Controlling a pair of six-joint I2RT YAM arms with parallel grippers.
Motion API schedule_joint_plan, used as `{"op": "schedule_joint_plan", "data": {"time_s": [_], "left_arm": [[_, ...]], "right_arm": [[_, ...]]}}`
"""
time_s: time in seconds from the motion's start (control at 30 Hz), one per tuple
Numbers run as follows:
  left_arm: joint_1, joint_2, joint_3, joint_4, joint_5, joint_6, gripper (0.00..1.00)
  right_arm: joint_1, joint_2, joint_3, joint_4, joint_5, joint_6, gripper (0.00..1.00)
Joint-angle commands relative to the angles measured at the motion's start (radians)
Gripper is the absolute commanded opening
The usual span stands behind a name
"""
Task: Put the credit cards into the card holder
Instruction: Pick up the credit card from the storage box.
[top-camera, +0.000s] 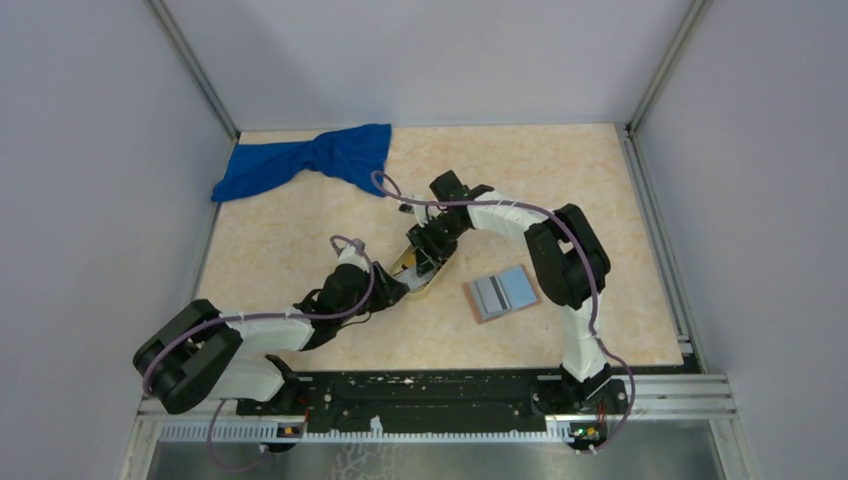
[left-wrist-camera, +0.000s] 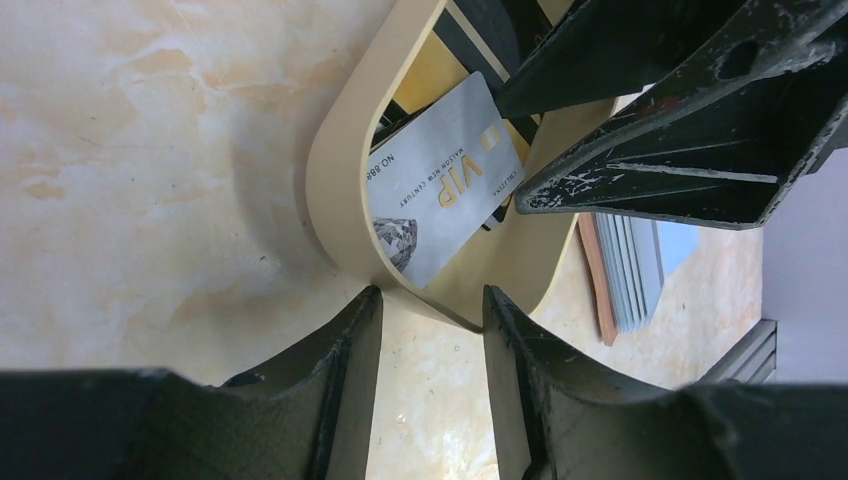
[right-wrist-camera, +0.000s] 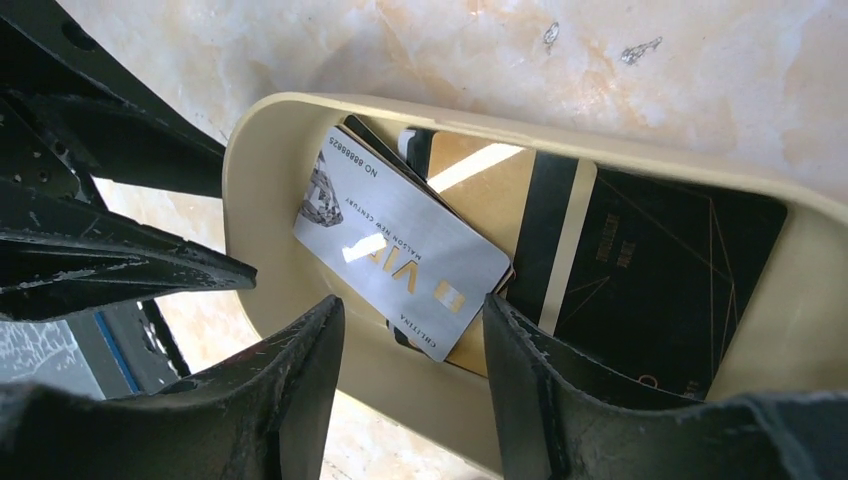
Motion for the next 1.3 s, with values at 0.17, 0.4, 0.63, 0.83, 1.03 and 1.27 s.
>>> {"op": "schedule_joint_plan", "data": {"time_s": [0.17,0.4,0.63,0.83,1.03,1.27], "left_arm": [[0.004,0.005,0.033,0.021,0.013,0.017,0.45],[0.004,-0.014,0.035,-0.002,0.000,0.018,0.44],[0.004,-0.012,0.040,-0.007,-0.005,0.018,0.44],[0.004,-0.015,0.043,-0.011,-0.007,0.017,0.44],[0.003,-0.023,0.040,-0.016,-0.011,0.018,0.43],[0.004,-0.015,0.046,-0.009,0.000,0.026,0.44]], "right_arm": [[0.020,-0.058,0.019,0.018,-0.154,0.065,0.43],[0.012,-0.110,-0.009,0.050,-0.186,0.098,0.37],[-0.006,-0.117,-0.032,0.064,-0.259,0.122,0.32],[-0.007,-0.085,-0.039,0.066,-0.298,0.139,0.32],[-0.006,-0.083,-0.045,0.074,-0.206,0.130,0.32],[-0.005,-0.062,-0.060,0.124,-0.178,0.165,0.11]]}}
